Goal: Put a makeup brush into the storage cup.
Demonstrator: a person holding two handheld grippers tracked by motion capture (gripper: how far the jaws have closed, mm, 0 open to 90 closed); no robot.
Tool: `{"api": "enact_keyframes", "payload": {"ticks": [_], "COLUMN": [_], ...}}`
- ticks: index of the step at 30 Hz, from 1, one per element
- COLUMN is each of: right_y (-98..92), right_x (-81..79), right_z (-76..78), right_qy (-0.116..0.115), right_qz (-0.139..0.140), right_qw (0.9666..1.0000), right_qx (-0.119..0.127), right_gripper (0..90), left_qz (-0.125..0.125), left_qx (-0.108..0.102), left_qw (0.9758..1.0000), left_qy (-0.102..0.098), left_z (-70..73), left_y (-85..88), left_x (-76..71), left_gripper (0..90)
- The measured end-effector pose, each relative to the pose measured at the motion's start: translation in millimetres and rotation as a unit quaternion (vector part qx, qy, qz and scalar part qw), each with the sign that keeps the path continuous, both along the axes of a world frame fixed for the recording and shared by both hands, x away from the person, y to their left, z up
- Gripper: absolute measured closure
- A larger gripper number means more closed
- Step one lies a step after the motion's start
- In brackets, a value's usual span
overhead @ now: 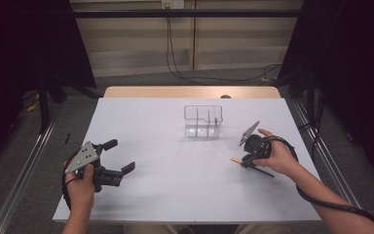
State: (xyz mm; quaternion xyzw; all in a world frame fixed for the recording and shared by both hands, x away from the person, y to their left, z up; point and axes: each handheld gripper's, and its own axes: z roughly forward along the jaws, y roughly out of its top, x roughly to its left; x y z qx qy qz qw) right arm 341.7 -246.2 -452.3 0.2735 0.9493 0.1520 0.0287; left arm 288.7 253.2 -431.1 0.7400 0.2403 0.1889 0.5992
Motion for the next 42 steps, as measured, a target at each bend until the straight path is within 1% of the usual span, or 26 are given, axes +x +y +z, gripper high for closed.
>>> {"api": "enact_keyframes", "payload": {"ticks": [1,4,6,9,11,16,18,20,24,25,26,29,34,39,41,42], "right_y": [0.7,1.9,1.6,-0.5,-1.2,-0.9,-1.2,-2.0,-1.7,-1.7,-1.2,-1.0,-1.1,-3.5,-5.2,-6.5], "right_x": [0.2,0.3,0.6,0.8,-0.1,0.2,0.0,-0.1,-0.2,0.3,0.1,0.5,0.3,0.6,0.7,0.7], "right_z": [0.4,0.4,0.4,-0.2,-0.3,0.2,0.4,0.6,2.0,2.5,3.3,6.1,9.6,14.5,16.7,18.4], "right_qy": [0.002,0.010,0.013,0.013,0.014,0.013,0.013,0.016,0.016,0.016,0.014,0.006,0.000,-0.028,-0.038,-0.045], "right_qz": [0.000,-0.005,-0.007,-0.010,-0.017,-0.017,-0.019,-0.021,-0.029,-0.026,-0.032,-0.035,-0.050,-0.063,-0.070,-0.075], "right_qw": [1.0000,0.9999,0.9999,0.9998,0.9997,0.9997,0.9997,0.9994,0.9985,0.9983,0.9979,0.9973,0.9946,0.9912,0.9887,0.9869], "right_qx": [-0.004,-0.001,0.000,0.008,0.014,0.011,0.013,0.023,0.043,0.049,0.054,0.065,0.090,0.113,0.127,0.136], "right_gripper": [78.5,84.2,84.3,84.4,84.4,84.5,84.5,84.5,84.5,84.5,84.5,84.5,84.5,84.5,84.5,84.5], "left_qz": [0.000,0.000,0.000,0.000,0.000,0.000,0.000,0.001,0.002,0.001,0.001,0.001,0.002,0.002,0.002,0.002], "left_qx": [-0.001,0.000,0.000,0.001,0.002,0.003,0.003,0.003,0.004,0.004,0.004,0.003,0.004,0.004,0.004,0.004], "left_qw": [1.0000,1.0000,1.0000,1.0000,1.0000,1.0000,1.0000,1.0000,1.0000,1.0000,1.0000,1.0000,1.0000,1.0000,1.0000,1.0000], "left_qy": [0.000,0.001,0.002,0.002,0.001,0.000,0.000,0.000,0.000,0.000,-0.001,-0.001,-0.001,-0.002,-0.002,-0.002], "left_z": [-0.1,-0.5,-0.8,-0.9,-0.6,-0.4,-0.2,-0.2,-0.4,-0.2,-0.1,0.1,0.3,0.6,0.5,0.5], "left_y": [-0.3,-0.9,-1.3,-1.6,-1.6,-1.6,-1.4,-0.9,-0.4,-0.5,-0.7,-0.5,0.5,0.8,0.7,0.6], "left_x": [0.0,0.1,0.2,0.4,0.4,0.2,0.2,0.1,0.1,0.1,0.0,-0.2,-0.2,-0.3,-0.3,-0.2], "left_gripper": [0.0,0.0,0.0,0.0,0.0,0.0,0.0,0.0,0.0,0.0,0.0,0.0,0.0,0.0,0.0,0.0]}}
